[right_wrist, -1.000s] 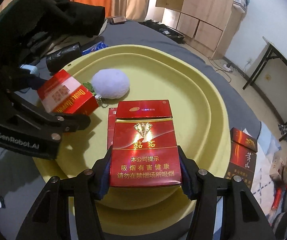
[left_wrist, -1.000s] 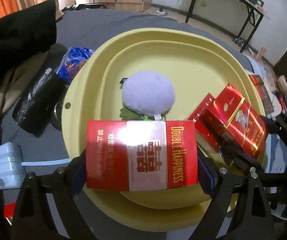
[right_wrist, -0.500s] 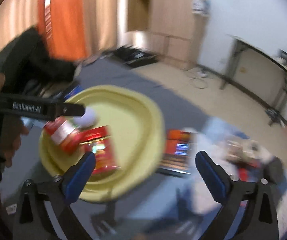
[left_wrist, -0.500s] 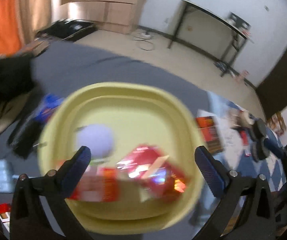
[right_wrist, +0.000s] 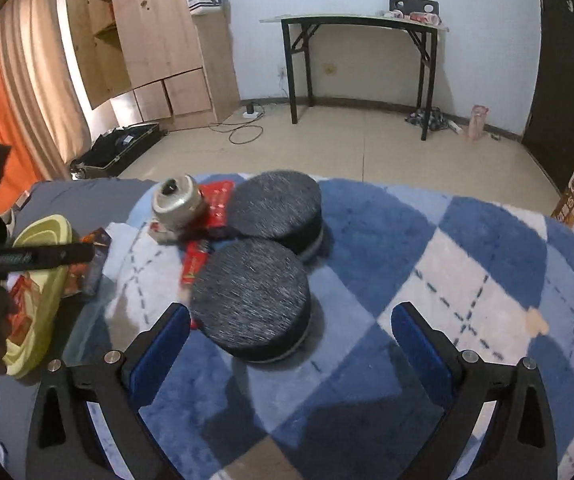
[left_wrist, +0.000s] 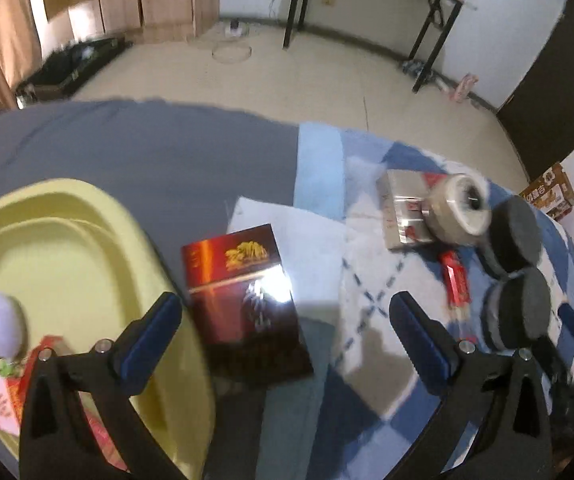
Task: Organize rigid objects
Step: 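Grasp the dark Huangshan pack with left tool while right tool grasps a black foam cylinder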
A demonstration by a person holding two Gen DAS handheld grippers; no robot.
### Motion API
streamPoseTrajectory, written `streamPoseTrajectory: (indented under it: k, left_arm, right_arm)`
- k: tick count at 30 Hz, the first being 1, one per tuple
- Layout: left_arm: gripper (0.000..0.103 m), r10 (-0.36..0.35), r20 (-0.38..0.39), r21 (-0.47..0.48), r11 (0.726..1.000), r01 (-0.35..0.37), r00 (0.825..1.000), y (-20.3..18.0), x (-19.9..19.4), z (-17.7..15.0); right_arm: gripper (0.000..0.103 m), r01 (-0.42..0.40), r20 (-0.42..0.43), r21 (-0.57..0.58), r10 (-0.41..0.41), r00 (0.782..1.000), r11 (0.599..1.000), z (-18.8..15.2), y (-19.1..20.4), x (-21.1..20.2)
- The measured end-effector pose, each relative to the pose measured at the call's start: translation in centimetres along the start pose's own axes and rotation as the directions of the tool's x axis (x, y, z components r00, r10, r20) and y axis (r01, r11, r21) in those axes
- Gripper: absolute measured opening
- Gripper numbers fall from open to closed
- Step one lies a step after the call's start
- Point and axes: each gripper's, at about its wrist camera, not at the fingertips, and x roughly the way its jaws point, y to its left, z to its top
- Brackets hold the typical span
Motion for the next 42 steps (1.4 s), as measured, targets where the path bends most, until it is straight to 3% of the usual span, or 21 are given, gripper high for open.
streamPoseTrajectory:
  k: [7,10,13,16,20,25,26,28,29,33,36,38,39,40,42]
  left_arm:
    - [0.102,0.029,-0.069,0.011,1.000,-0.028,0.997,0.5,2.3,3.2]
    - [0.102,-0.058,-0.069,-0.022,0.998,0.056,0.996,0.6,1.4,3.2]
    - [0.102,-0.126,-0.053,0.032,0.991,0.128,0.991,-0.3,0.3,2.6]
    - [0.103,-0.050,-0.019,0.053,0.997,0.051,0.999,0.1,-0.1,2.6]
    - [0.103,-0.053,-0.071,-0.012,0.999,0.052,0.996,2.2,1.2,3.4]
    - [0.101,0.003,-0.134,0.085,0.996,0.009,0.991,1.0,2.4,3.5]
    - [0.097,-0.010,-0.144,0.087,0.996,0.023,0.990,0.9,2.5,3.3]
    - [0.085,-0.127,-0.208,0.030,0.990,0.137,0.970,0.8,3.1,3.0]
    - [0.084,-0.154,-0.222,0.021,0.987,0.162,0.963,0.8,3.1,2.8]
    - [0.084,-0.067,-0.177,0.110,0.990,0.087,0.982,0.1,3.1,2.0]
    - [0.083,-0.054,-0.176,0.123,0.989,0.077,0.983,-0.1,2.6,1.5]
    - [0.076,-0.052,-0.169,0.140,0.987,0.076,0.984,-0.3,1.9,0.8]
    - [0.073,-0.054,-0.169,0.148,0.986,0.080,0.984,-0.4,1.8,0.5]
    - [0.062,-0.046,-0.161,0.163,0.984,0.073,0.986,-0.7,1.7,0.1]
    - [0.057,-0.034,-0.139,0.183,0.981,0.060,0.990,-1.2,1.8,-0.2]
  right_arm:
    - [0.103,-0.043,0.015,0.014,0.043,0.999,0.999,-0.1,-0.1,1.2]
    - [0.103,-0.043,0.031,0.014,0.043,0.999,0.999,-0.5,0.2,2.6]
    - [0.103,-0.047,0.048,0.003,0.046,0.998,0.999,-0.9,0.6,2.8]
    - [0.103,-0.056,0.070,-0.026,0.058,0.996,0.998,-1.2,1.5,2.5]
    - [0.103,-0.055,0.064,-0.035,0.057,0.996,0.998,-1.3,2.0,2.8]
    - [0.102,-0.046,0.020,-0.013,0.047,0.999,0.999,-1.3,1.9,4.6]
    - [0.100,-0.045,0.012,-0.003,0.045,0.999,0.999,-1.3,1.7,5.0]
    - [0.097,-0.044,0.003,0.008,0.044,0.999,0.999,-1.4,1.4,5.5]
    - [0.095,-0.042,-0.001,0.016,0.042,0.999,0.999,-1.5,1.1,5.8]
    - [0.095,-0.043,0.012,0.013,0.043,0.999,0.999,-1.8,0.9,6.3]
    - [0.082,-0.041,0.035,0.000,0.041,0.999,0.999,-1.7,1.0,6.0]
    - [0.070,-0.039,0.052,-0.009,0.039,0.998,0.999,-1.6,1.0,5.9]
    - [0.070,-0.040,0.057,-0.015,0.040,0.998,0.999,-1.6,1.0,5.9]
    - [0.070,-0.037,0.061,-0.020,0.039,0.997,0.999,-1.7,1.1,5.9]
    - [0.069,-0.043,0.070,-0.018,0.044,0.997,0.999,-1.9,0.9,6.0]
